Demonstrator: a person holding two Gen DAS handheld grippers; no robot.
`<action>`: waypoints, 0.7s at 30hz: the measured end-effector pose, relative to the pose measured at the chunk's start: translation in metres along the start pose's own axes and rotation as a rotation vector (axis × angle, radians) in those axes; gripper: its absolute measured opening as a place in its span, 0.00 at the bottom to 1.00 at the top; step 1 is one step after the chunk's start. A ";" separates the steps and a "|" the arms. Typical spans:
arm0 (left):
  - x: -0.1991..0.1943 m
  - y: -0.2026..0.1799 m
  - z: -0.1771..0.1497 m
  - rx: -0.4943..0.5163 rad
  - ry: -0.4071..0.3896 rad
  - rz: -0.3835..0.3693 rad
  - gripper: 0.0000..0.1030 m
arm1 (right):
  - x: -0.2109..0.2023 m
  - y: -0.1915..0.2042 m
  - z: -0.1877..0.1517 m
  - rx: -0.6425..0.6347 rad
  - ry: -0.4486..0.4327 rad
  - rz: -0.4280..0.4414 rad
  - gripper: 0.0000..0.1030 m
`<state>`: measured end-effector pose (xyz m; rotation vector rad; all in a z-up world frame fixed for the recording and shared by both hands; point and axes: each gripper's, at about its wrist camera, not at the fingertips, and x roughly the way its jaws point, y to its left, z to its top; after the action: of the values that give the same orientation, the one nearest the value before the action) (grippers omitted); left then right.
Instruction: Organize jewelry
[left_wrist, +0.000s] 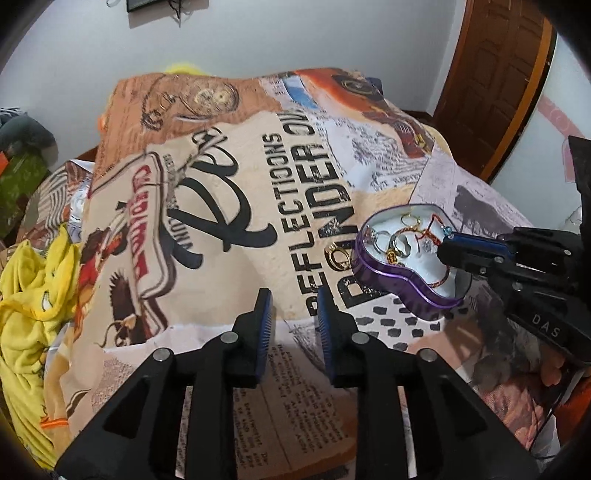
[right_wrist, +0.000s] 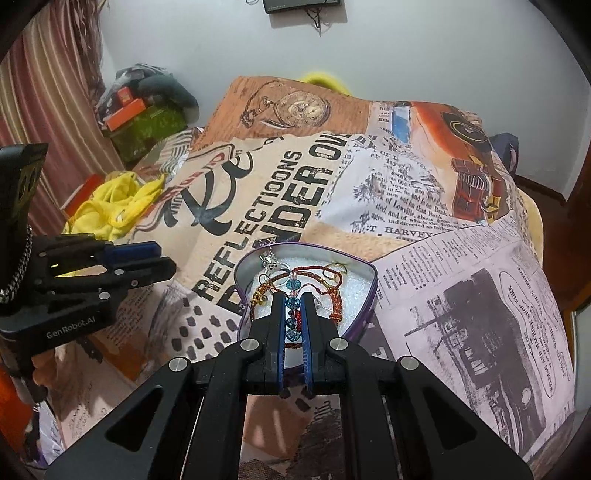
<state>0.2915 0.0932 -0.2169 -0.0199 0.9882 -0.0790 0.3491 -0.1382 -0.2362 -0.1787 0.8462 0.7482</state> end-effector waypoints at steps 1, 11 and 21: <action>0.004 -0.002 0.002 0.009 0.009 -0.006 0.23 | 0.001 0.000 0.000 -0.003 0.005 -0.005 0.07; 0.038 -0.007 0.031 0.053 0.069 -0.019 0.23 | 0.007 -0.004 -0.003 0.000 0.062 0.010 0.09; 0.059 -0.021 0.040 0.138 0.118 -0.038 0.23 | -0.001 -0.005 -0.003 -0.001 0.031 0.002 0.21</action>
<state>0.3558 0.0673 -0.2425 0.0935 1.0989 -0.1853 0.3505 -0.1438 -0.2384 -0.1908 0.8750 0.7491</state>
